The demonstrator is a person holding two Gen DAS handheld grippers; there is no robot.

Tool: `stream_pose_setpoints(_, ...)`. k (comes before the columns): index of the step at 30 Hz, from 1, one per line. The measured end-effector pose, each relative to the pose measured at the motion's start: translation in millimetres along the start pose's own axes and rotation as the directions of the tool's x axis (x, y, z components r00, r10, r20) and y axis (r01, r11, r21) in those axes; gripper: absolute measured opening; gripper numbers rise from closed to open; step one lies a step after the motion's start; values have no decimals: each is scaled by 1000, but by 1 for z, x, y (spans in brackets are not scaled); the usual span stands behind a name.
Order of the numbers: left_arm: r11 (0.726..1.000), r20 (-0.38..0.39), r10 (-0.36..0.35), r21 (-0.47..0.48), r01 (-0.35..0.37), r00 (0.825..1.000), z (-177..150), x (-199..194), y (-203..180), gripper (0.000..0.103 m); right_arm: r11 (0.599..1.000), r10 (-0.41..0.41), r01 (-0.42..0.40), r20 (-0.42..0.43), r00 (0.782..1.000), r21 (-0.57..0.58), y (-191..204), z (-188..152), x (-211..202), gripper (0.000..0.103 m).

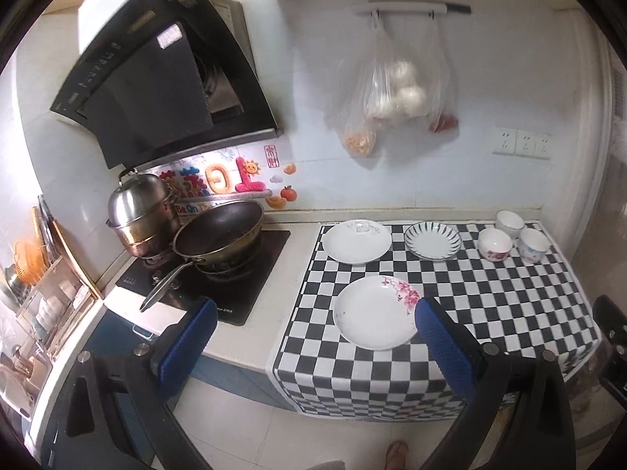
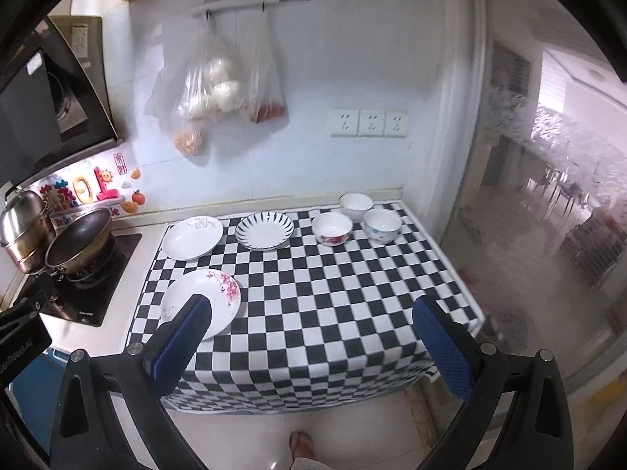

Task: Organize plates and bowls
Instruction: 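Move both tools down toward the pink-floral plate's rim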

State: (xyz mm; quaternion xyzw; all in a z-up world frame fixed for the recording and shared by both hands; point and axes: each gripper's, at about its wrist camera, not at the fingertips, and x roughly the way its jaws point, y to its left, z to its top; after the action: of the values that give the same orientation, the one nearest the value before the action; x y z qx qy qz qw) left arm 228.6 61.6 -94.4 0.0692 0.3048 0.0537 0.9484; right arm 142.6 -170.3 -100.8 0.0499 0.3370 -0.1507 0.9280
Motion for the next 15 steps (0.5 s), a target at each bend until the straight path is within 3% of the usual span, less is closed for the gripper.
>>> stream_pose_setpoints(5, 1000, -43, 13, 9, -13, 999, 16, 65, -12, 103, 1000, 10, -11, -49, 999, -23, 18, 22, 86, 103)
stream_pose_setpoints(9, 1000, -127, -6, 11, 8, 992, 27, 131, -26, 103, 997, 45, -51, -109, 993, -55, 47, 40, 167, 103)
stream_pose_setpoints(15, 1000, -295, -23, 5, 26, 955, 30, 230, -41, 103, 985, 103, -131, -233, 967, -110, 89, 51, 275, 103)
